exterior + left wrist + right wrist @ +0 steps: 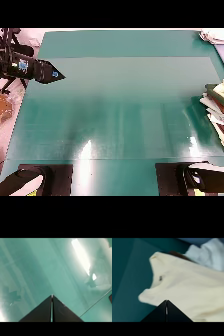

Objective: Fold the shirts.

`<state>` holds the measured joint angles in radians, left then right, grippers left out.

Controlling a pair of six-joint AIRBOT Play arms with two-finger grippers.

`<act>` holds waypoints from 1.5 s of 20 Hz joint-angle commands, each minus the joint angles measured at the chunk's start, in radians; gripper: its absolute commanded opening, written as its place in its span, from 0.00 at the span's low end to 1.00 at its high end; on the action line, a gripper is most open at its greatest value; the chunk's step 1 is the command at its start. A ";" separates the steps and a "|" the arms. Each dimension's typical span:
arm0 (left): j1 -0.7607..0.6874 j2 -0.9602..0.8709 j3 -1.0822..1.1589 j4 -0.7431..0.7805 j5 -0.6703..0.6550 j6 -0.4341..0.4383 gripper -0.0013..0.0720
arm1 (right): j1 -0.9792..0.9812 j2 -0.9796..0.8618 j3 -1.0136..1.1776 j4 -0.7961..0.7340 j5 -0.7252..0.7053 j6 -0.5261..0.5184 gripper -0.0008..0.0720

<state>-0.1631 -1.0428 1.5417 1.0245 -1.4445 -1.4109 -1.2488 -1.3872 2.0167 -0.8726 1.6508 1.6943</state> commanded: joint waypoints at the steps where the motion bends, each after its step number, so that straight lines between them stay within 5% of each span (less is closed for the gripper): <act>1: 0.000 0.001 0.000 -0.019 0.014 0.006 0.05 | 0.252 0.049 -0.065 0.245 0.041 -0.113 0.03; 4: 0.000 0.001 0.000 -0.024 0.016 0.006 0.05 | 0.612 0.051 -0.003 0.173 0.106 -0.189 0.03; 8: 0.000 0.001 0.000 -0.071 0.020 0.044 0.05 | 1.126 0.052 0.079 -0.187 0.129 -0.288 0.03; 14: 0.000 0.001 0.000 -0.101 0.024 0.069 0.05 | 1.635 0.071 -0.130 -0.312 0.089 -0.267 0.03; 19: 0.000 0.001 0.000 -0.203 0.023 0.067 0.05 | 1.743 0.072 -0.197 -0.332 -0.046 -0.232 0.03; 30: 0.000 0.001 0.000 -0.224 0.024 0.066 0.05 | 1.736 0.073 -0.196 -0.331 -0.055 -0.233 0.04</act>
<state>-0.1631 -1.0428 1.5417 0.8032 -1.4208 -1.3453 0.4847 -1.3144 1.8210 -1.2034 1.6012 1.4605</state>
